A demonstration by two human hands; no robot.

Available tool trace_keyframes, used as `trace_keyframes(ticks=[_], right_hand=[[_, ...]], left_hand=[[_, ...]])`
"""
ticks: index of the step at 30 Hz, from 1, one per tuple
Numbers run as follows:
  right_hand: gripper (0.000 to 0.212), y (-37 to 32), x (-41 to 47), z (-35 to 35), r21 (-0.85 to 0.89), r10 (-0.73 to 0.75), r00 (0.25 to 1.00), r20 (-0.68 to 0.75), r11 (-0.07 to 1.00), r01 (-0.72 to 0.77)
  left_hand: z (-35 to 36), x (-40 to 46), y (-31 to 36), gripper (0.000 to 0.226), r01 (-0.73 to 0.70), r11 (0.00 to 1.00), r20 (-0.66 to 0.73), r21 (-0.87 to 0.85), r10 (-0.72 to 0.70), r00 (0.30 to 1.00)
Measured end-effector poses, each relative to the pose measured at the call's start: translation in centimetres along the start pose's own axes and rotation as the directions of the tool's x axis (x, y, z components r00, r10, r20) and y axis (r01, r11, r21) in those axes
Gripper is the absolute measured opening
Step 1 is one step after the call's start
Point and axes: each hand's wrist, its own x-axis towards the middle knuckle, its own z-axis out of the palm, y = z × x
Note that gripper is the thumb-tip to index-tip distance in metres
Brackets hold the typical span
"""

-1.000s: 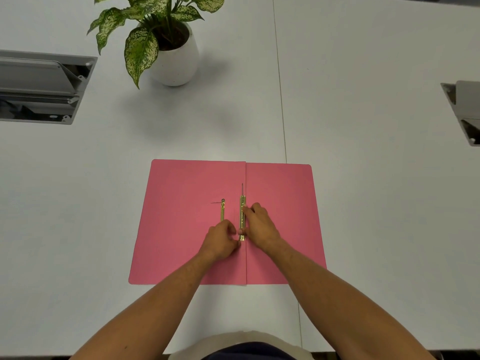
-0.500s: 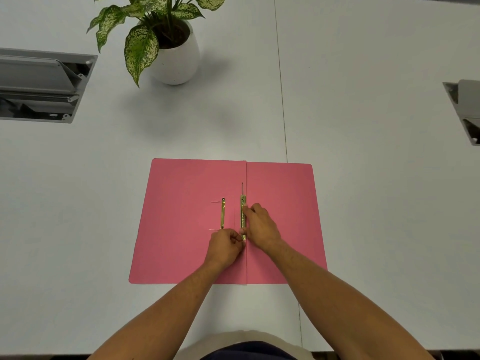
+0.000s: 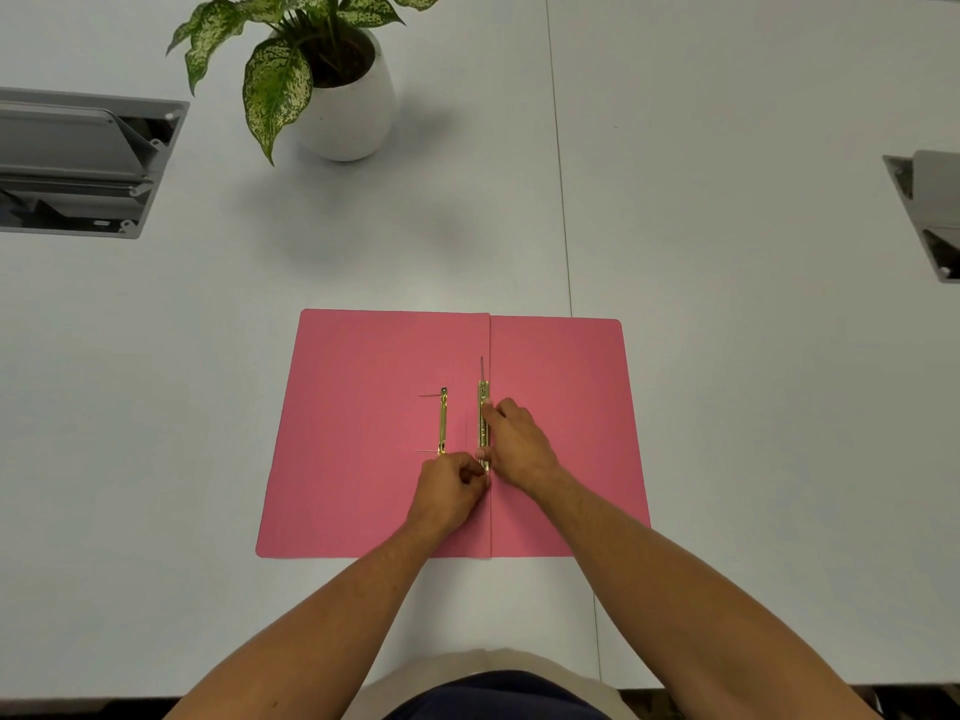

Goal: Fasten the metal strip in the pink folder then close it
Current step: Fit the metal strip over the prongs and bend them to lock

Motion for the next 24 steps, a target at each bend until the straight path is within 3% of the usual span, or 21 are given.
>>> trace_keyframes(ticks=[10, 19, 24], right_hand=[[0.071, 0.36, 0.18, -0.21, -0.017, -0.038, 0.998, 0.052, 0.999, 0.039], [0.072, 0.21, -0.09, -0.12, -0.042, -0.040, 0.999, 0.033, 0.998, 0.041], [0.071, 0.40, -0.21, -0.13, 0.023, -0.025, 1.000, 0.012, 0.999, 0.025]], left_hand=[[0.49, -0.39, -0.87, 0.010, -0.134, 0.988, 0.019, 0.072, 0.133, 0.991], [0.50, -0.04, -0.41, 0.001, -0.119, 0.987, -0.026, 0.110, 0.123, 0.992], [0.12, -0.02, -0.31, 0.013, -0.110, 0.990, -0.017, 0.085, 0.112, 0.994]])
